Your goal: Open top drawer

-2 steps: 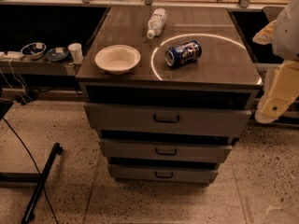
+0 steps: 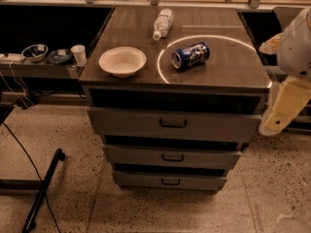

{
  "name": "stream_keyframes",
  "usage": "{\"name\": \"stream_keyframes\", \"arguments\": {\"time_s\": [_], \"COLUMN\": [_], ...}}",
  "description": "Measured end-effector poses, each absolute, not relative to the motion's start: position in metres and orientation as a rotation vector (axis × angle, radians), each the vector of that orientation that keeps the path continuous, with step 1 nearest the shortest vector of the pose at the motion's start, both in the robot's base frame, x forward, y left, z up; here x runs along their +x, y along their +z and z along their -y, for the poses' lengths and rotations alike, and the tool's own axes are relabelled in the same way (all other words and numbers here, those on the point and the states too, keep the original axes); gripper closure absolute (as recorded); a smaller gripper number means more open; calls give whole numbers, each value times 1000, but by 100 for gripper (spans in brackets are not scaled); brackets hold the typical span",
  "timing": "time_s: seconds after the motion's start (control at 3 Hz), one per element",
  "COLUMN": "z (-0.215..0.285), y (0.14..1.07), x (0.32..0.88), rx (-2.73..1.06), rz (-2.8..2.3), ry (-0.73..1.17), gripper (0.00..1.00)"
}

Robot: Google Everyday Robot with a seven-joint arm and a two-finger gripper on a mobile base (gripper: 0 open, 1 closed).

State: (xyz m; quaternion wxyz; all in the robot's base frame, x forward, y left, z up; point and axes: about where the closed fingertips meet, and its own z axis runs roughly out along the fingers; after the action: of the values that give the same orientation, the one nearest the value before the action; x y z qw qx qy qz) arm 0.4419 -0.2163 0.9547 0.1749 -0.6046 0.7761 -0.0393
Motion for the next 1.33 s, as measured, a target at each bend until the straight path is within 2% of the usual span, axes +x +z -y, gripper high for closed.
{"name": "stream_keyframes", "arguments": {"time_s": [0.67,1.33], "z": [211,183], "y": [873,824], "x": [432,464], "rx": [-1782,-1798], "rz": [-2112,-2042], "ry": [-128,-81], "gripper": [0,0]}}
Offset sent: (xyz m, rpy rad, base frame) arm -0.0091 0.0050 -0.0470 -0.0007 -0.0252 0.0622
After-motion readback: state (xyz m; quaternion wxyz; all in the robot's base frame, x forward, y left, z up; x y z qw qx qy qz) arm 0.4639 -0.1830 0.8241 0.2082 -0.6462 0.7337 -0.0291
